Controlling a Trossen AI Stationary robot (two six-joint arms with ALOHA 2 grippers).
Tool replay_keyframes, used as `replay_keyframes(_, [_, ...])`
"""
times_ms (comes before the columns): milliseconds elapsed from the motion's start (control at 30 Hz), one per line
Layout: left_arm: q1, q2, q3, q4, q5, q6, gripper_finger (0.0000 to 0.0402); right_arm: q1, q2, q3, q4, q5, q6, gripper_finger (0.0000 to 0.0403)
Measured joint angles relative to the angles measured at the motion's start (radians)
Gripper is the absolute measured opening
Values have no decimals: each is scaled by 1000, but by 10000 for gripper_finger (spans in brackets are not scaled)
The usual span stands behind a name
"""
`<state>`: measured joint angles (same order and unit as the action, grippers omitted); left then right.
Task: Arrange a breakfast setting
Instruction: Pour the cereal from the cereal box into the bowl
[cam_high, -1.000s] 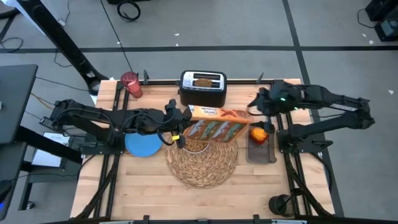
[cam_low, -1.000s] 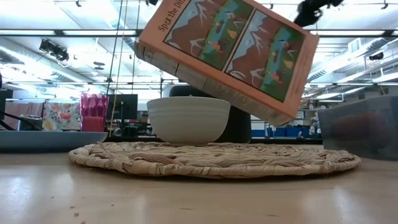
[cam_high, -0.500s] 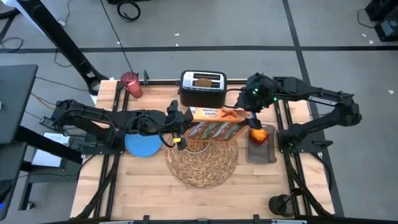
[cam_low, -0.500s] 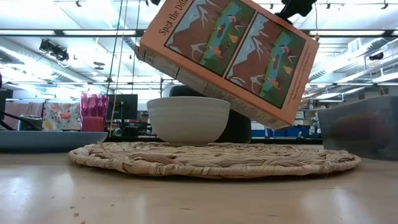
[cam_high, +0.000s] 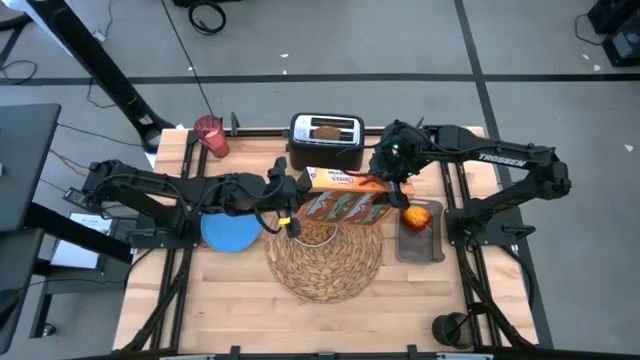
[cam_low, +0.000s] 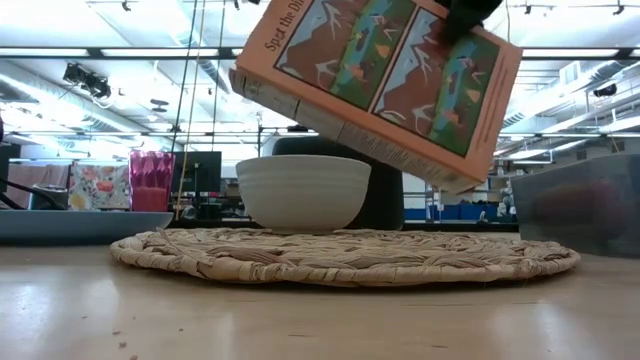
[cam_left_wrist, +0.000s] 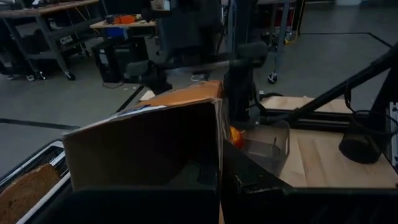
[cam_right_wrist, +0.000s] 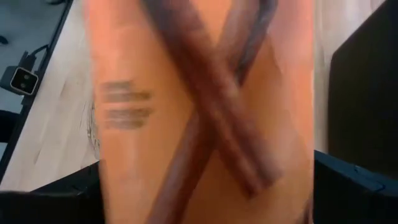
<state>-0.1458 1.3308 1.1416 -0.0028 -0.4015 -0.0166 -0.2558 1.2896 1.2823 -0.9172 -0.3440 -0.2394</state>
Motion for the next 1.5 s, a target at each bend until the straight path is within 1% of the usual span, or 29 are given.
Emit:
replay_keyframes(133, [11, 0, 0, 12, 0, 5, 1, 0, 17, 0, -4, -27, -7, 346])
replay_keyframes(467, [24, 0, -1, 52, 4, 40, 3, 0, 16, 0, 5, -30, -19, 201])
replay_keyframes(600, [26, 0, -1, 63, 4, 40, 15, 0, 15, 0, 8, -31, -22, 165])
replay_keyframes(733, [26, 0, -1, 72, 5, 31, 32, 0, 4, 0, 1, -27, -41, 145])
replay_keyframes(833, [26, -5, -1, 72, 3, 29, 56, 0, -9, -2, -7, -22, -52, 134])
replay_keyframes(1033, [26, -24, 1, 75, -1, 28, 133, -3, -41, -2, -32, -17, -59, 129])
replay_keyframes(1100, [25, -56, -1, 43, 0, 29, 159, -3, -60, -2, -54, -4, -60, 129])
replay_keyframes(1200, [17, -124, 1, 44, 0, 28, 188, -12, -102, -3, -85, 15, -60, 128])
replay_keyframes(1300, [6, -204, 2, 37, -13, -3, 200, -41, -172, -11, -95, 25, -45, 128])
replay_keyframes(1400, [-8, -273, 1, 26, -17, -50, 197, -81, -268, -45, -99, 98, -18, 127])
replay_keyframes(1500, [-18, -315, 1, 29, -19, -58, 189, -129, -375, -96, -88, 186, 13, 126])
